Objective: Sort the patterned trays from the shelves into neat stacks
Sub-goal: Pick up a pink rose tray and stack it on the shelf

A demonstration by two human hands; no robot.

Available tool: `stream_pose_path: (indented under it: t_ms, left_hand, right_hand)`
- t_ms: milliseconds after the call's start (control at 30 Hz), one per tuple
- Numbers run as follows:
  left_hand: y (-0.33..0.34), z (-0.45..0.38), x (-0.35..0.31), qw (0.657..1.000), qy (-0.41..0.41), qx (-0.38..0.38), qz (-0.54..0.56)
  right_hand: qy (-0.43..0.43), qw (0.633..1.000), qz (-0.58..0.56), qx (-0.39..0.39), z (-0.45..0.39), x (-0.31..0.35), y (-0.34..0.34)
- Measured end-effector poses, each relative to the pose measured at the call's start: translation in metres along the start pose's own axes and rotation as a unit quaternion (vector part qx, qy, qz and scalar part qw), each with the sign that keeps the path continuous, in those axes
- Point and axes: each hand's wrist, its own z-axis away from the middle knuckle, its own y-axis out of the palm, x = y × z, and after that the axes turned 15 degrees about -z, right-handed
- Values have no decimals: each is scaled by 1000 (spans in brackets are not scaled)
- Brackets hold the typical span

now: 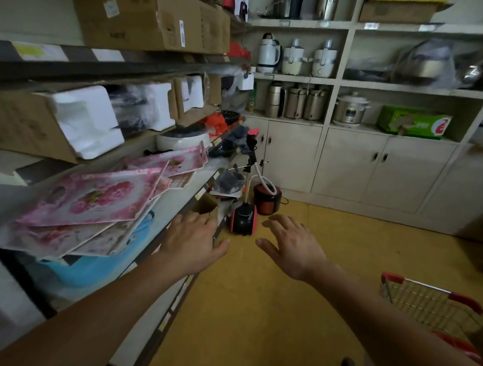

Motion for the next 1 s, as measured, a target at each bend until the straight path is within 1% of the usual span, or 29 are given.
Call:
stream_pose_path:
  t_ms: [300,500,633,767,900,1000]
  left_hand:
    - [46,-96,58,1000,-2,-10,19]
    - [72,-132,76,999,-10,-10,35]
    - [86,-153,82,999,-27,0,37]
    - [104,-177,89,998,-66,19,7]
    - [106,-200,99,989,-139,38,-22]
    - [102,-212,97,981,-183,66,-29]
  right_hand:
    - [-8,1000,19,-7,-116,-16,20]
    - [-31,999,13,12,-168,-23,39]
    - [-59,998,5,32,-206,-40,52]
    - [-93,995,-13,44,-252,-61,67]
    - [-158,985,-45,62,-301,-78,73]
    - [-201,975,-57,70,-335,-89,73]
